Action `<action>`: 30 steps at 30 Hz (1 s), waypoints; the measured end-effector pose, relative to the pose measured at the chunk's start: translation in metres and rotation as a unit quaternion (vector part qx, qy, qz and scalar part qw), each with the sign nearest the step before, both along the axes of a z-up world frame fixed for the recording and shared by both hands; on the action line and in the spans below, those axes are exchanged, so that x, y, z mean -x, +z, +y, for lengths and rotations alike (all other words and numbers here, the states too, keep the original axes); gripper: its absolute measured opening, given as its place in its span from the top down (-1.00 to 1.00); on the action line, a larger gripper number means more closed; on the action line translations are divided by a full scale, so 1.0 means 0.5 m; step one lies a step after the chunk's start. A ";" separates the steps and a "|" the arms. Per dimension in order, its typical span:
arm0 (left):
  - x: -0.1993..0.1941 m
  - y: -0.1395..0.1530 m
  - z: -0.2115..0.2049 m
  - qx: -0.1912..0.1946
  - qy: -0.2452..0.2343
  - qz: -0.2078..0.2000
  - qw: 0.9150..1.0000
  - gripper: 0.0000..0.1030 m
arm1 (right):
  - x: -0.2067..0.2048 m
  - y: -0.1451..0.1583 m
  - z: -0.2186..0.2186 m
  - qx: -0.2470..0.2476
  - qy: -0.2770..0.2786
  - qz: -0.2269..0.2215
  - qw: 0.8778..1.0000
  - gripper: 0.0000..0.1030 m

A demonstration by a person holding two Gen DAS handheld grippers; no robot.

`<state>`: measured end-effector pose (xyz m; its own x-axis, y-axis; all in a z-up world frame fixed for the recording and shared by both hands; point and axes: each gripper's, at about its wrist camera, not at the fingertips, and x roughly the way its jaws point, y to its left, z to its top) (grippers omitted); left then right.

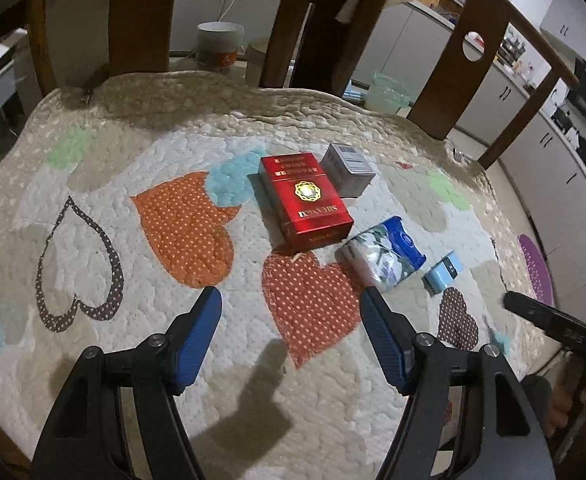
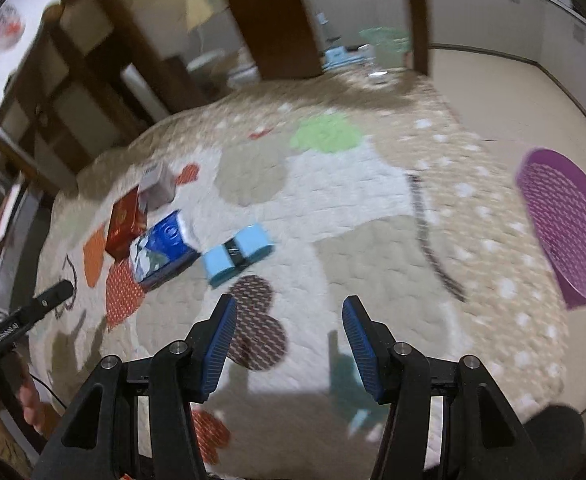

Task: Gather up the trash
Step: 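Move both grippers back from the wastebasket to the mattress, then grasp the blue tissue packet with the left gripper while the right grasps the blue tape roll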

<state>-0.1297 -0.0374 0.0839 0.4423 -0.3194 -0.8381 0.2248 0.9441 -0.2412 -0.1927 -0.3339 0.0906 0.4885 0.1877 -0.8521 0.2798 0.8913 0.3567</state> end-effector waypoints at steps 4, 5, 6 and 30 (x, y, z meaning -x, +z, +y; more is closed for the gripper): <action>-0.008 -0.006 -0.001 0.014 -0.014 -0.003 1.000 -0.36 | -0.055 -0.029 0.031 -0.017 0.016 0.017 1.000 -0.15; -0.010 -0.007 -0.004 0.015 -0.017 -0.003 1.000 -0.36 | -0.071 -0.039 0.036 -0.021 0.017 0.023 0.999 -0.15; -0.010 -0.008 -0.008 0.017 -0.021 -0.002 1.000 -0.36 | -0.083 -0.046 0.039 -0.024 0.016 0.028 0.999 -0.15; -0.124 -0.068 -0.315 -0.119 -0.266 0.009 0.957 -0.36 | -0.124 -0.072 0.037 -0.021 0.049 0.048 0.997 0.22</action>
